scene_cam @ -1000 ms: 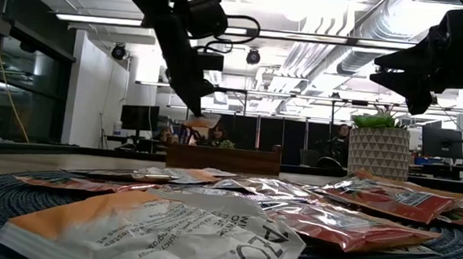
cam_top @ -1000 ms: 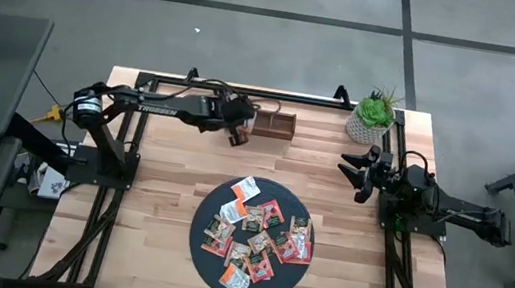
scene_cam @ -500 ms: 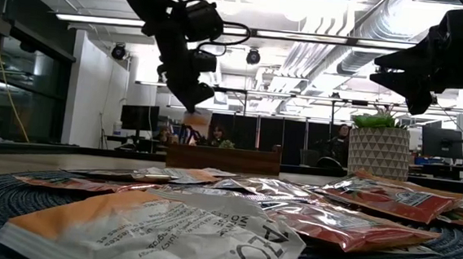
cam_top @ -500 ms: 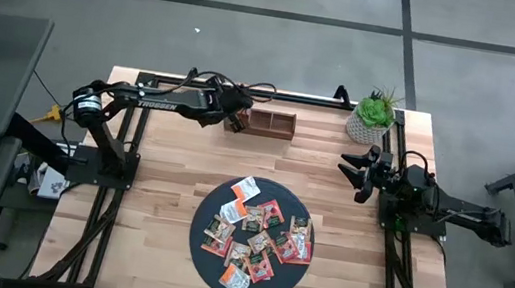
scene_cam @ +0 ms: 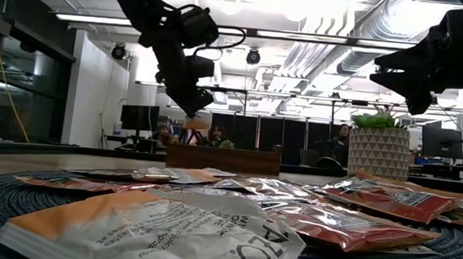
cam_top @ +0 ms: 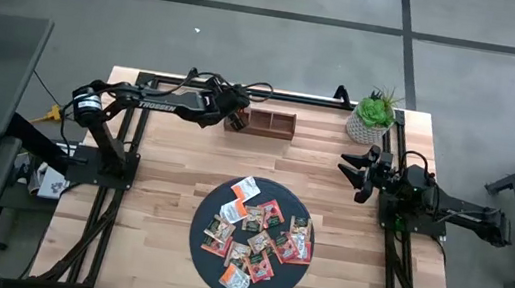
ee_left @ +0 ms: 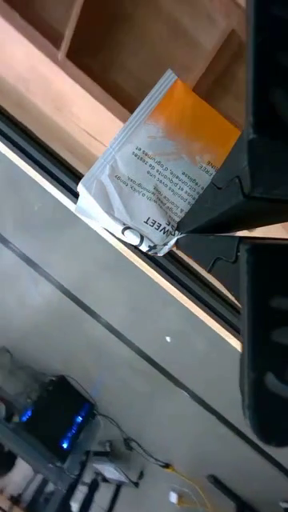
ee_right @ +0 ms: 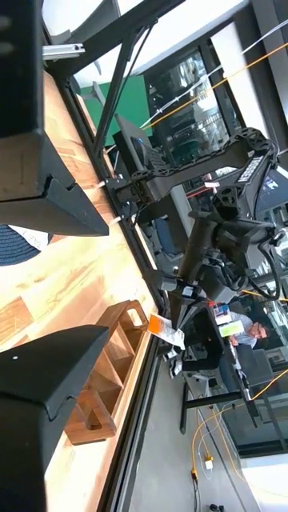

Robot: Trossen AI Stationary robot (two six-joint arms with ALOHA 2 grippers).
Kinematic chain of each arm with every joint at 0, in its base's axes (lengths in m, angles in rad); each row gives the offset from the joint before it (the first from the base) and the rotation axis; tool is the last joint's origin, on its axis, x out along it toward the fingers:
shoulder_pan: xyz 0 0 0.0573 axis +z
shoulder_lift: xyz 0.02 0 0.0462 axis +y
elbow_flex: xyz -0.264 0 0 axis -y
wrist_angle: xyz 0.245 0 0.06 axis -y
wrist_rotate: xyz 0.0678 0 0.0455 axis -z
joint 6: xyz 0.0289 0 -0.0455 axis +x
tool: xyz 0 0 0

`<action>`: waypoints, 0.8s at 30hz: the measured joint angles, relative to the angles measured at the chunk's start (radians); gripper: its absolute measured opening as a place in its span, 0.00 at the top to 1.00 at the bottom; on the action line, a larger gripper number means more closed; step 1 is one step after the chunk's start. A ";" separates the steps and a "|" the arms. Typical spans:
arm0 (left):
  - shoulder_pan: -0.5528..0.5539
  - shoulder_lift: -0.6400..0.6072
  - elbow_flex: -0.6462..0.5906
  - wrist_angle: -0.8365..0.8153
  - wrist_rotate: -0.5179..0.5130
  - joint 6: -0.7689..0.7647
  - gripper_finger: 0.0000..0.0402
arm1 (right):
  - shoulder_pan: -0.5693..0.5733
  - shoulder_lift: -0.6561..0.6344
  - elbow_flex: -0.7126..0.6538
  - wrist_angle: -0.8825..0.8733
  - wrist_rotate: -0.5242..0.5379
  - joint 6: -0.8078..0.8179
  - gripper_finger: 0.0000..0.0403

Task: Pick & Place Tea
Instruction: Put the white tea bag into the left section of the wooden organizer

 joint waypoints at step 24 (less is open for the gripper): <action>0.000 0.051 -0.002 -0.055 0.056 0.002 0.94 | 0.000 0.000 0.000 0.000 0.000 0.000 0.53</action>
